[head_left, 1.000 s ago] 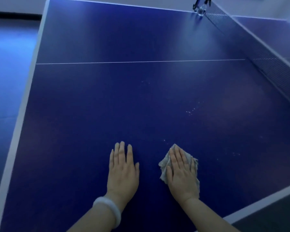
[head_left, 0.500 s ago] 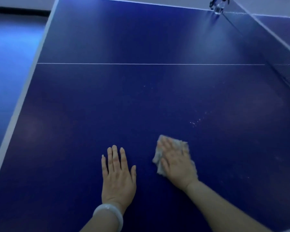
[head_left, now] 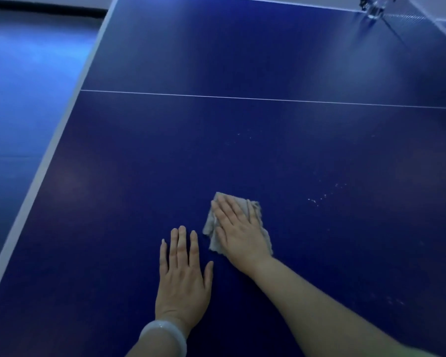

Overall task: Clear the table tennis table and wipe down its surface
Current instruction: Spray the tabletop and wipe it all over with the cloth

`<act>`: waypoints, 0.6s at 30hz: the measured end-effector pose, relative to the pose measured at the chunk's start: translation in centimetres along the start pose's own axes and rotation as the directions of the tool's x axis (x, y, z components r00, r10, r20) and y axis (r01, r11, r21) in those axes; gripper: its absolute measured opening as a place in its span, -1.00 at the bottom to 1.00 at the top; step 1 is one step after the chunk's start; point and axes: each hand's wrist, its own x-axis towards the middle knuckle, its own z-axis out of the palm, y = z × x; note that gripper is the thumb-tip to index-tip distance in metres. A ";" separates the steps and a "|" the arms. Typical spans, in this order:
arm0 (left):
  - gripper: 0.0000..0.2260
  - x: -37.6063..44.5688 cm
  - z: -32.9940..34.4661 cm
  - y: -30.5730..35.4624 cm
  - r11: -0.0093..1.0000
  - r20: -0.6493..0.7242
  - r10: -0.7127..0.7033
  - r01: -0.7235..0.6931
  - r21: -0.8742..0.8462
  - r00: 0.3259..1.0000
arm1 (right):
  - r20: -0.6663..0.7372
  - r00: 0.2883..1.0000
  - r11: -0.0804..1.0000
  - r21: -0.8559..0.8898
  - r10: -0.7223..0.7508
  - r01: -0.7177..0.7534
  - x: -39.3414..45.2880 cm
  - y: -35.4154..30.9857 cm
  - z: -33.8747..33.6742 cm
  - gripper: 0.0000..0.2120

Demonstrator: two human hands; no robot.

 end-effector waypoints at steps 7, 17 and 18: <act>-0.39 -0.1 0.4 -0.1 1.000 -0.010 0.000 0.000 -0.029 1.000 | -0.003 0.816 0.802 0.187 0.578 -0.568 -2.9 9.8 -1.1 -0.47; -0.37 -0.1 0.1 -0.1 1.000 0.012 0.006 -0.006 -0.020 1.000 | -0.089 0.962 0.965 -0.027 0.257 -0.260 -8.8 -0.1 1.5 -0.45; -0.37 -0.1 0.2 -0.1 1.000 0.011 0.006 -0.005 -0.021 1.000 | -0.083 0.978 0.980 -0.049 0.189 -0.193 -9.3 0.9 1.3 -0.44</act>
